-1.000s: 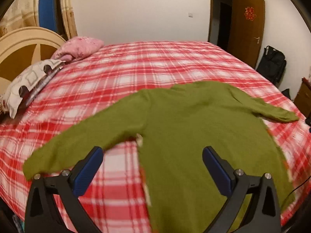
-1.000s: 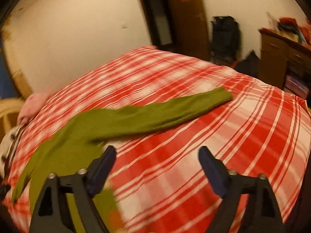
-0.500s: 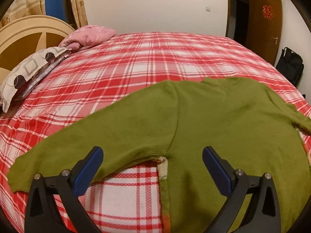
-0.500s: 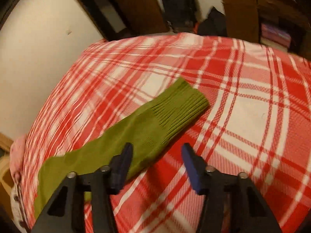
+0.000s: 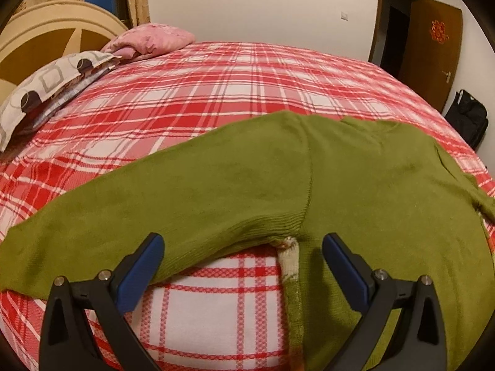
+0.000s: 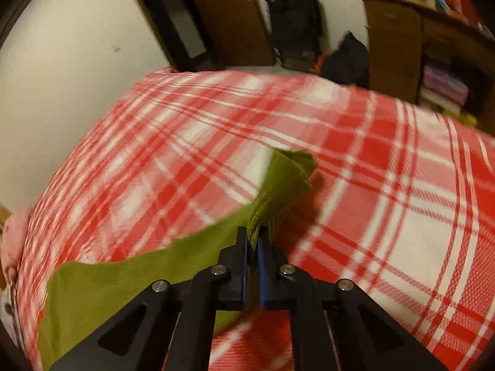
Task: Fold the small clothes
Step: 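Lift the cuff with the right gripper and fold the sleeve across the sweater body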
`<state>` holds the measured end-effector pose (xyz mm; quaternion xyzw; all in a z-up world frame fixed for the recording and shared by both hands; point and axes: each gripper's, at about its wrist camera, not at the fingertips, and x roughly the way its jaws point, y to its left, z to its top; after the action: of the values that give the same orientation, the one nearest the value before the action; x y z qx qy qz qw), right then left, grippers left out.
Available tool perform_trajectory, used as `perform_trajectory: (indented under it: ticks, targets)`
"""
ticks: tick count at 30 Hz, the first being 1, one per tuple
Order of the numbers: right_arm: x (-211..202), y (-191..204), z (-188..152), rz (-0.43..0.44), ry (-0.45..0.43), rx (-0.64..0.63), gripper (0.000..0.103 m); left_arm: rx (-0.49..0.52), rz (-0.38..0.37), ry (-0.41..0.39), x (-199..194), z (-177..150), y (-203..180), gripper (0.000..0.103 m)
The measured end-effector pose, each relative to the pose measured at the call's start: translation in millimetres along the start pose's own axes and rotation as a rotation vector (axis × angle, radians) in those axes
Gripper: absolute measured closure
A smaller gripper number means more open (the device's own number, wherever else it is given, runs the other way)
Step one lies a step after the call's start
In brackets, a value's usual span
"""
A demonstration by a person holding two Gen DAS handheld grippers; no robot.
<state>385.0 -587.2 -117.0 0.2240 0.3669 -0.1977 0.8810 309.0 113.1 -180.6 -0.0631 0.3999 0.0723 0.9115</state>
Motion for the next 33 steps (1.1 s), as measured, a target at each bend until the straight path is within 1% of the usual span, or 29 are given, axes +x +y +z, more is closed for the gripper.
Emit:
perform_trajectory:
  ticks: [4, 9, 11, 13, 15, 17, 20, 23, 25, 27, 28, 29, 30, 31, 32, 33]
  targets:
    - [-25.6, 57.1, 1.0, 0.056, -0.061, -0.119, 0.098, -0.020, -0.017, -0.009, -0.4, -2.5, 2.2, 0.000]
    - [-59.9, 152.3, -11.1, 0.171, -0.134, -0.299, 0.098, -0.014, -0.039, -0.022, -2.2, -4.9, 2.0, 0.000]
    - [-73.2, 194.0, -24.2, 0.229, -0.152, -0.378, 0.099, -0.025, -0.051, -0.021, -1.5, -5.0, 4.4, 0.000]
    - [-83.3, 227.2, -40.9, 0.276, -0.158, -0.449, 0.099, -0.038, -0.064, -0.016, -0.4, -5.4, 7.3, 0.000]
    - [-92.0, 266.8, -66.8, 0.330, -0.158, -0.531, 0.099, -0.052, -0.074, -0.013, 0.3, -5.8, 9.9, 0.000]
    - [-98.8, 295.8, -94.7, 0.378, -0.147, -0.601, 0.099, -0.061, -0.084, -0.015, 0.3, -5.7, 11.5, 0.000]
    - [-99.0, 338.1, -143.9, 0.449, -0.100, -0.707, 0.099, -0.065, -0.097, -0.020, -0.9, -6.8, 11.9, 0.000]
    - [-95.3, 361.2, -187.9, 0.491, -0.063, -0.778, 0.099, -0.070, -0.107, -0.025, -2.1, -7.3, 12.8, 0.000]
    - [-85.5, 373.0, -216.4, 0.525, -0.008, -0.805, 0.098, -0.073, -0.109, -0.030, -3.6, -7.6, 13.9, 0.000]
    - [-70.9, 377.4, -238.0, 0.570, 0.074, -0.811, 0.098, -0.075, -0.110, -0.039, -7.6, -7.2, 15.7, 0.000]
    - [-66.2, 376.7, -247.1, 0.580, 0.101, -0.811, 0.095, -0.072, -0.108, -0.040, -9.4, -7.0, 16.0, 0.000]
    - [-61.1, 373.9, -256.8, 0.593, 0.147, -0.825, 0.081, -0.063, -0.103, -0.041, -12.0, -6.2, 15.6, 0.000]
    - [-59.2, 368.2, -264.4, 0.604, 0.187, -0.845, 0.064, -0.054, -0.101, -0.045, -15.5, -5.1, 15.0, 0.000]
    - [-60.0, 360.9, -268.5, 0.610, 0.212, -0.861, 0.035, -0.044, -0.104, -0.052, -20.6, -3.5, 13.9, 0.000]
    - [-62.0, 353.6, -271.6, 0.616, 0.226, -0.871, 0.030, -0.035, -0.106, -0.059, -25.2, -1.2, 12.3, 0.000]
    - [-66.1, 340.8, -270.8, 0.628, 0.235, -0.875, 0.030, -0.027, -0.113, -0.064, -29.2, 1.7, 9.8, 0.000]
